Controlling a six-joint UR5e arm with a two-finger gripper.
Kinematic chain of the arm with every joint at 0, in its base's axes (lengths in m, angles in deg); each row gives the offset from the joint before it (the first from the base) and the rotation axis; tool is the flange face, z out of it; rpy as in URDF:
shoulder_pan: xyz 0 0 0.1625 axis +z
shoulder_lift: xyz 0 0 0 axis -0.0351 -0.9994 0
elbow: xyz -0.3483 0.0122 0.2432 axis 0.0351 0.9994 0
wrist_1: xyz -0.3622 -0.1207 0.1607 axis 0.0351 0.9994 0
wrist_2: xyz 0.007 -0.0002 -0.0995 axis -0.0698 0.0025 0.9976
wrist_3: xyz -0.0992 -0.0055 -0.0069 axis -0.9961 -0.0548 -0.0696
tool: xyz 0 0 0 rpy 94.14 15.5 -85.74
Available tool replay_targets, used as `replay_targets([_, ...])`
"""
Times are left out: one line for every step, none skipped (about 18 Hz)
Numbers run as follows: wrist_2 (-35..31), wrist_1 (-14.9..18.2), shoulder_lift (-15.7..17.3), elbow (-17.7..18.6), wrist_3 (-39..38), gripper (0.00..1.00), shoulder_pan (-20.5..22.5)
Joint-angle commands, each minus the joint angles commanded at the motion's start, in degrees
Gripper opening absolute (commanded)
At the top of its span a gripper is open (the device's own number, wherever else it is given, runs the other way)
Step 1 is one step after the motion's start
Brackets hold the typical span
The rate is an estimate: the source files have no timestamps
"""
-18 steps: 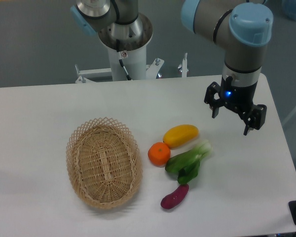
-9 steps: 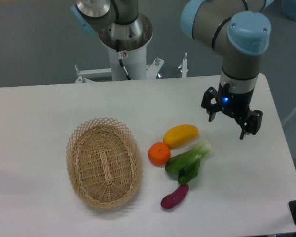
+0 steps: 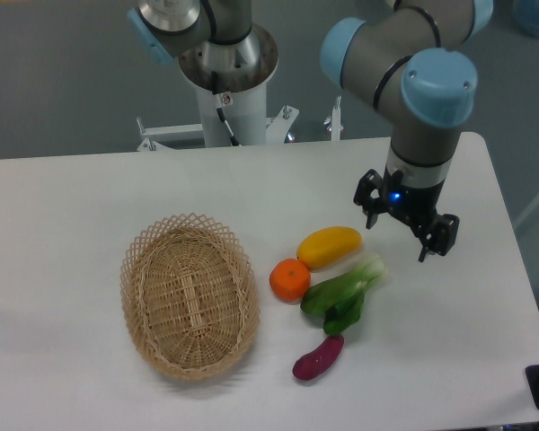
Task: Pick up the green vegetable from the table
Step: 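Move the open gripper over the green bok choy and lower onto it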
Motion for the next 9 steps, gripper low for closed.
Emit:
replay_targets([0.00, -0.09, -0.35, 0.79, -0.09, 1.00, -0.09])
replay_targets([0.00, -0.52, -1.14, 1.40, -0.52, 1.00, -0.26])
replay_targets([0.00, -1.83, -1.84, 2.02, -1.31, 1.00, -0.79])
replay_targets([0.00, -3.76, -2.81, 2.81, -1.84, 1.00, -0.88])
replay_targets([-0.09, -5.87, -3.60, 3.69, -1.93, 1.00, -0.88])
replay_targets([0.00, -7.72, -4.22, 4.65, -1.93, 1.00, -0.88])
replay_targets([0.00, -9.74, -4.83, 5.62, -2.02, 1.00, -0.88])
replay_targets([0.00, -11.58, -5.36, 5.89, -2.11, 1.00, -0.88])
replay_targets([0.00, -12.56, -6.06, 5.89, -2.20, 1.00, -0.88])
